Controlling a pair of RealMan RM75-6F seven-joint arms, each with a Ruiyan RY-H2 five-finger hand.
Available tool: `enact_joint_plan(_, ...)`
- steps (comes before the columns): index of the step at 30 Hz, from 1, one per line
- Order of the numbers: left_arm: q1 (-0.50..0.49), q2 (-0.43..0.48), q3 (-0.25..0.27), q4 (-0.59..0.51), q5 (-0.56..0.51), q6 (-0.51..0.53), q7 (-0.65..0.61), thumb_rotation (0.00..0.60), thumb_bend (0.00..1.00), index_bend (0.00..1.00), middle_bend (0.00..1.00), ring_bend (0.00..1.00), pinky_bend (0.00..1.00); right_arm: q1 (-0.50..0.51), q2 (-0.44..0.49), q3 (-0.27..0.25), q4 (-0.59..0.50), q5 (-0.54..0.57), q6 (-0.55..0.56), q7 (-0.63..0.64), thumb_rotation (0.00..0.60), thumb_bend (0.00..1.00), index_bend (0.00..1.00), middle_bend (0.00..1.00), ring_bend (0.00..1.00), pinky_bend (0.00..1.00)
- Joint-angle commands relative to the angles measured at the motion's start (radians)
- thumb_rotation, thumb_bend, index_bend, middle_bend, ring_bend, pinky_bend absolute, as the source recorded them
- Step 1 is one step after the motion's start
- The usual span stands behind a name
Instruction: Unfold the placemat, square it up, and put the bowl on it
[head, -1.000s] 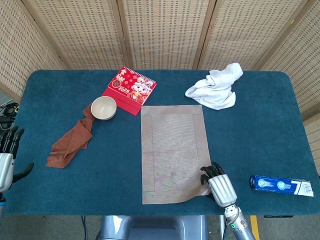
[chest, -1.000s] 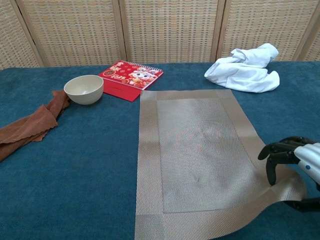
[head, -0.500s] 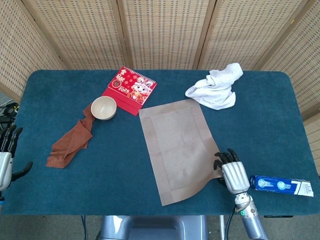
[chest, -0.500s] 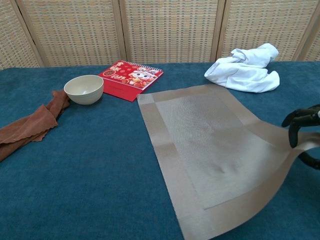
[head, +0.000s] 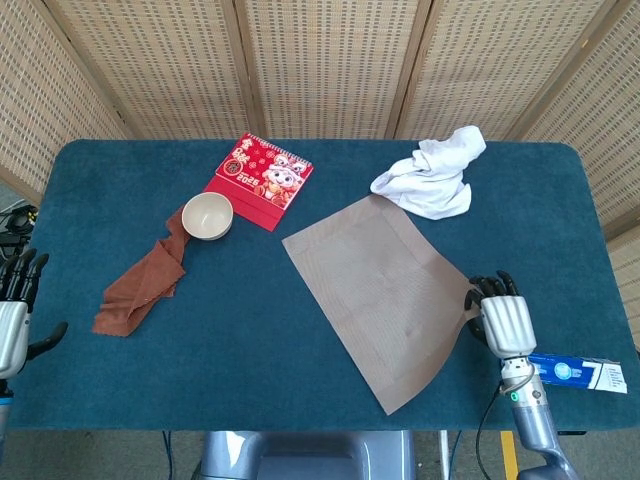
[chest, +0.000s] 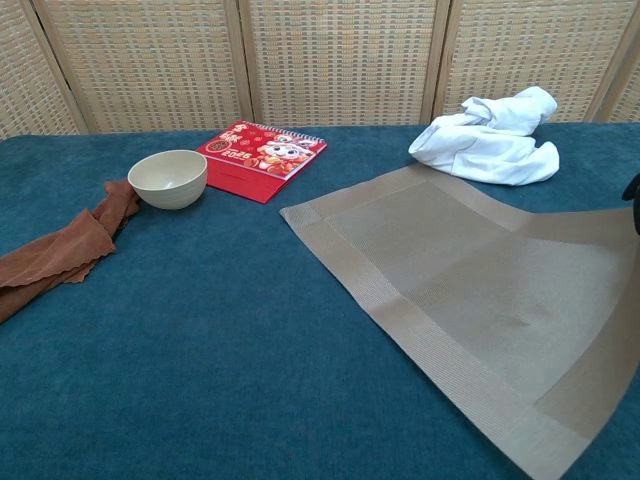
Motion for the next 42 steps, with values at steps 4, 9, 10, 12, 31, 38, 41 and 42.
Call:
enact_joint_plan(4, -0.004, -0.003, -0.003, 0.004, -0.010, -0.006, 0.006, 0.600, 0.23, 0.00, 0.00, 0.00, 0.00, 0.051, 0.019, 0.041, 0.009, 0.039, -0.042, -0.050, 0.600, 0.62, 0.75, 0.38, 0.30, 0.19)
enact_joint_plan(9, -0.007, -0.005, -0.005, 0.007, -0.017, -0.010, 0.008, 0.600, 0.23, 0.00, 0.00, 0.00, 0.00, 0.091, 0.022, 0.077, 0.010, 0.083, -0.075, -0.075, 0.600, 0.62, 0.75, 0.38, 0.30, 0.20)
enact_joint_plan(10, -0.007, -0.005, -0.005, 0.008, -0.017, -0.010, 0.008, 0.600, 0.23, 0.00, 0.00, 0.00, 0.00, 0.095, 0.021, 0.079, 0.013, 0.088, -0.079, -0.078, 0.600, 0.62, 0.75, 0.38, 0.30, 0.20)
enact_joint_plan(12, -0.008, -0.006, -0.005, 0.009, -0.017, -0.011, 0.008, 0.600, 0.23, 0.00, 0.00, 0.00, 0.00, 0.103, 0.018, 0.082, 0.018, 0.095, -0.086, -0.083, 0.600, 0.61, 0.75, 0.38, 0.30, 0.20)
enact_joint_plan(31, -0.025, -0.021, -0.013, 0.025, -0.055, -0.037, 0.027, 0.600, 0.23, 0.00, 0.00, 0.00, 0.00, 0.224, 0.012, 0.168, 0.129, 0.228, -0.167, -0.152, 0.600, 0.61, 0.75, 0.39, 0.31, 0.21)
enact_joint_plan(38, -0.032, -0.029, -0.015, 0.030, -0.065, -0.043, 0.040, 0.600, 0.23, 0.00, 0.00, 0.00, 0.00, 0.257, 0.017, 0.181, 0.178, 0.263, -0.194, -0.152, 0.600, 0.61, 0.75, 0.39, 0.31, 0.21)
enact_joint_plan(41, -0.035, -0.034, -0.015, 0.032, -0.068, -0.045, 0.047, 0.600, 0.23, 0.00, 0.00, 0.00, 0.00, 0.268, 0.013, 0.177, 0.204, 0.262, -0.194, -0.146, 0.600, 0.61, 0.75, 0.39, 0.31, 0.21)
enact_joint_plan(42, -0.035, -0.036, -0.014, 0.033, -0.070, -0.046, 0.049, 0.600, 0.23, 0.00, 0.00, 0.00, 0.00, 0.271, 0.012, 0.174, 0.211, 0.261, -0.194, -0.145, 0.600, 0.61, 0.75, 0.39, 0.31, 0.21)
